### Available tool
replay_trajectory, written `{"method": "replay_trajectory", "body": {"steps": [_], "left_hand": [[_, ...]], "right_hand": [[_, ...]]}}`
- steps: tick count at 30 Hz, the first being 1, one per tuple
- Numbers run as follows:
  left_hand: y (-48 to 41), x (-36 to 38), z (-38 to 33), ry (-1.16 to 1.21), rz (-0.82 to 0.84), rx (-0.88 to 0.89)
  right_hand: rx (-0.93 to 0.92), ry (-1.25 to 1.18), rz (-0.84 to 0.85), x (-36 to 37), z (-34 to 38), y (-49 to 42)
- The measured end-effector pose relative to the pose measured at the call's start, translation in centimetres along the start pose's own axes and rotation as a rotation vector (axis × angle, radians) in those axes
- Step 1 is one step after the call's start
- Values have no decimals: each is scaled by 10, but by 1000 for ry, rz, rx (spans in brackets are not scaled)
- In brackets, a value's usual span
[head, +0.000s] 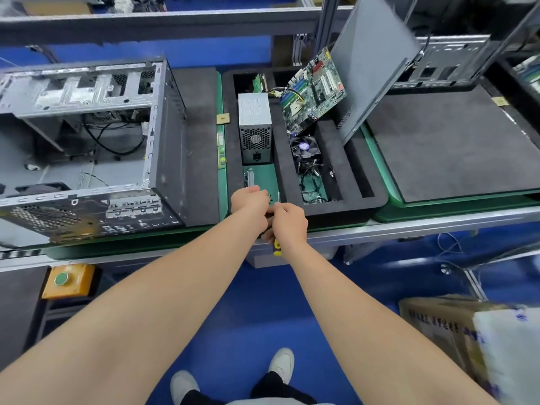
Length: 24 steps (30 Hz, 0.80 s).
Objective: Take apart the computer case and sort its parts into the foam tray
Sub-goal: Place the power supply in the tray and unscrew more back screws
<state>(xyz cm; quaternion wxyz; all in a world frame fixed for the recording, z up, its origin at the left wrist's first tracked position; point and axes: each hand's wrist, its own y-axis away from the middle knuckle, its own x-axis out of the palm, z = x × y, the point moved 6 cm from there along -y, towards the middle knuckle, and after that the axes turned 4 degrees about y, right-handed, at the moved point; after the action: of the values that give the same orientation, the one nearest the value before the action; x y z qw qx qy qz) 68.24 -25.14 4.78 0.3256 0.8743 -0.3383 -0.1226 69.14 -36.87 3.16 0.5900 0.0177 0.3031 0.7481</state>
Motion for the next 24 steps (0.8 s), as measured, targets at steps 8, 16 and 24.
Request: {"method": "replay_trajectory", "body": {"steps": [8, 16, 24], "left_hand": [[19, -79, 29, 35, -17, -87], [19, -221, 38, 151, -52, -66], [8, -333, 2, 400, -59, 33]], "right_hand": [[46, -5, 228, 67, -11, 25], [106, 19, 460, 187, -20, 91], [-41, -8, 557, 285, 27, 153]]}}
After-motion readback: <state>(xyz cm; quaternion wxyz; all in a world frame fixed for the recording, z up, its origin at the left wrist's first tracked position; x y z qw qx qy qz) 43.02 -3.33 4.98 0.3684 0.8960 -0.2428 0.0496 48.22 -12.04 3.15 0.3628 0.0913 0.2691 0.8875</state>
